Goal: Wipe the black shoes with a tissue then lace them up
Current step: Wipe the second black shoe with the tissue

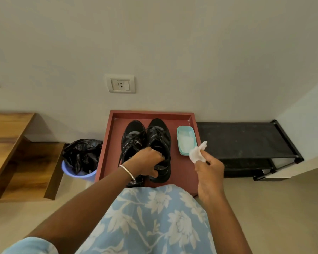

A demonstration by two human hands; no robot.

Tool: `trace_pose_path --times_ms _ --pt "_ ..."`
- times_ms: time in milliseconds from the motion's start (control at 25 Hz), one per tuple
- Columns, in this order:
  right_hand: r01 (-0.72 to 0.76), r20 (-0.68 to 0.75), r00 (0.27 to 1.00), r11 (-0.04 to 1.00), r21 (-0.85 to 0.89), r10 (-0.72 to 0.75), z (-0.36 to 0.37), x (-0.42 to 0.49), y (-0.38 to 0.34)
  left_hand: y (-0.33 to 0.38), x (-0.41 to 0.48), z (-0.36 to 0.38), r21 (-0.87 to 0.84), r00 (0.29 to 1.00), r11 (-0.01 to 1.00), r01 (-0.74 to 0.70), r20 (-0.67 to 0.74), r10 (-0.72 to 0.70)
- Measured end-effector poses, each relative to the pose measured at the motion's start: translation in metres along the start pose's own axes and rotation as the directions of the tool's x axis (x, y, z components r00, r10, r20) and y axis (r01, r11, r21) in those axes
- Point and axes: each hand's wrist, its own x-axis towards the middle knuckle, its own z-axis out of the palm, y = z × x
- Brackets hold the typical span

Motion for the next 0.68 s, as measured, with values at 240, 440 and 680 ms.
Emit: trace_pose_path --times_ms 240,440,680 --pt "-0.030 0.081 0.996 0.998 -0.057 0.035 0.013 0.009 0.025 0.015 0.016 0.059 -0.019 0.996 0.999 0.046 -0.079 -0.047" --pt "-0.010 0.152 0.988 1.000 0.005 0.009 0.019 0.008 0.021 0.027 -0.008 0.066 -0.655 0.855 0.756 0.005 -0.389 -0.343" --pt "-0.065 0.154 0.985 0.996 -0.067 0.075 0.033 0.006 0.029 -0.022 -0.042 0.071 -0.752 0.571 0.520 0.405 -0.236 -0.786"
